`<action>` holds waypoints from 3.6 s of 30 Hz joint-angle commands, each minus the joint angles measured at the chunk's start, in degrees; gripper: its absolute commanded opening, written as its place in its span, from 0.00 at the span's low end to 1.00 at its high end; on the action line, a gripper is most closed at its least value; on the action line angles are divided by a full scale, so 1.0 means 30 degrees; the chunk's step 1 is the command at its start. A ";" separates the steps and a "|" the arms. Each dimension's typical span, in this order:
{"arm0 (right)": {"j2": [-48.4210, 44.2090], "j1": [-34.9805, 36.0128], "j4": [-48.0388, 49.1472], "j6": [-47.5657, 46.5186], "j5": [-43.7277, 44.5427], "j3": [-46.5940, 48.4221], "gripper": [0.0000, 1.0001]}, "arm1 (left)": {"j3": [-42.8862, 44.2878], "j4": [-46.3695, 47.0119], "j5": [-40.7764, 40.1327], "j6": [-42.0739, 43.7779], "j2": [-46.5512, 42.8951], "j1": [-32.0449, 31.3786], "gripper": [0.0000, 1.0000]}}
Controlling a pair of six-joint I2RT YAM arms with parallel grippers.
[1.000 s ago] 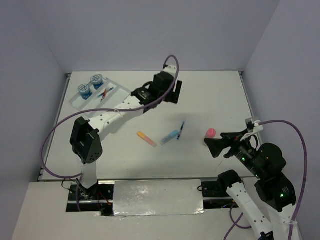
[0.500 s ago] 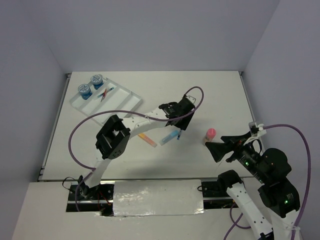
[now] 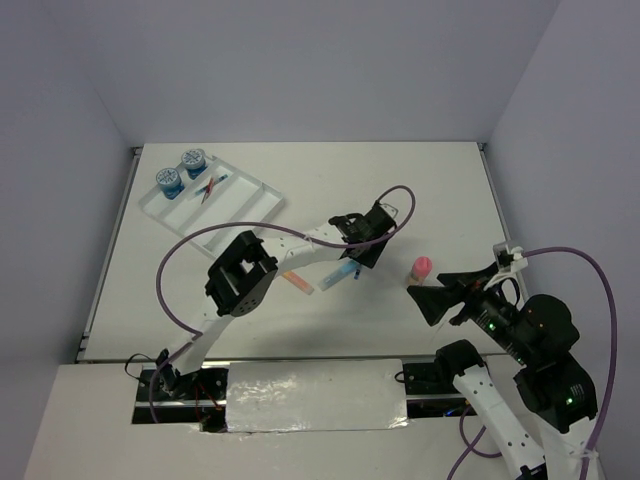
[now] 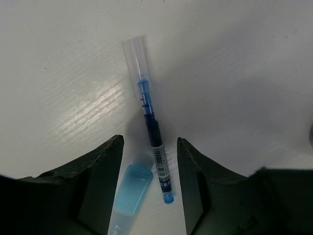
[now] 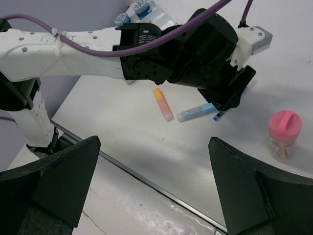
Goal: Sort the stationery into containers
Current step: Pick up the pen from the center of the board, then place the pen in the storage box, then pick up the stationery from the center of the board.
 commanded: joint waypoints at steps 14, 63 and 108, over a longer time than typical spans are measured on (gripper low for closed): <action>-0.0206 0.0031 0.0979 0.0065 -0.0219 -0.0213 1.00 | 0.0711 0.1016 0.1819 -0.0220 0.1003 -0.0362 0.20; 0.0527 0.0031 0.1770 -0.2366 -0.1479 -0.0301 1.00 | -0.6937 0.7553 0.9731 1.7974 -0.5710 1.9882 0.22; 0.0704 0.0031 0.2094 -0.0871 -0.0248 -0.0711 1.00 | -0.7377 -0.6332 -0.3950 -1.7767 -0.9695 0.4592 0.99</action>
